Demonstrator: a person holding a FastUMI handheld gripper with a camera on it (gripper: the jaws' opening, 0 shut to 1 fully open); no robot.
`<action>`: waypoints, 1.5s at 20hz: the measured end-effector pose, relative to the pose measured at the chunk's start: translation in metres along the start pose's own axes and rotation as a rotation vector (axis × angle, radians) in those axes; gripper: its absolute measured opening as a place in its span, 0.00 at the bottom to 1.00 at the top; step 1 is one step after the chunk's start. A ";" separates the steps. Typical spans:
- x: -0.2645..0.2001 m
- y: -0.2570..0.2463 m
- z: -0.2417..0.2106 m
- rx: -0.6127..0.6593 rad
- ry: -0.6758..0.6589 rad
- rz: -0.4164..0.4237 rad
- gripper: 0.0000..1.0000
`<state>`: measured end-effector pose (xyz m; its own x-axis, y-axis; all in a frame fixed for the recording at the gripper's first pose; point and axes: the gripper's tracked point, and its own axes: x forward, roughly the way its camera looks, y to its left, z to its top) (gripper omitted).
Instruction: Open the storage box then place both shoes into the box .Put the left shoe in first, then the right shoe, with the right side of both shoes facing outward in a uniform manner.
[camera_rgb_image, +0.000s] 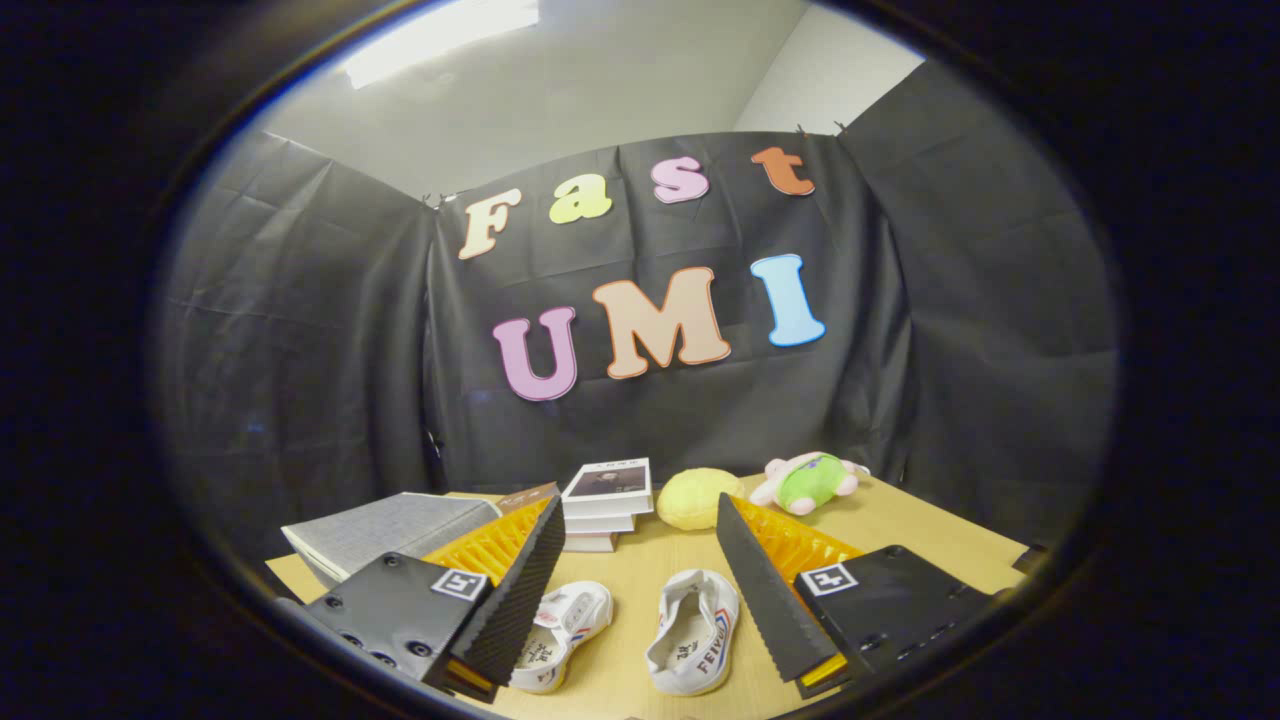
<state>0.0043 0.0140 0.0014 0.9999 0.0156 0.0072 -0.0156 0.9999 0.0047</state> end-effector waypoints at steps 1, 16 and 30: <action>0.002 0.004 -0.002 0.002 0.003 0.005 0.97; 0.005 0.115 -0.064 0.250 0.269 0.283 0.97; 0.000 0.186 -0.145 0.897 0.597 0.405 0.99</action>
<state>0.0029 0.2007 -0.1428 0.7608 0.5738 -0.3032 -0.0963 0.5618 0.8216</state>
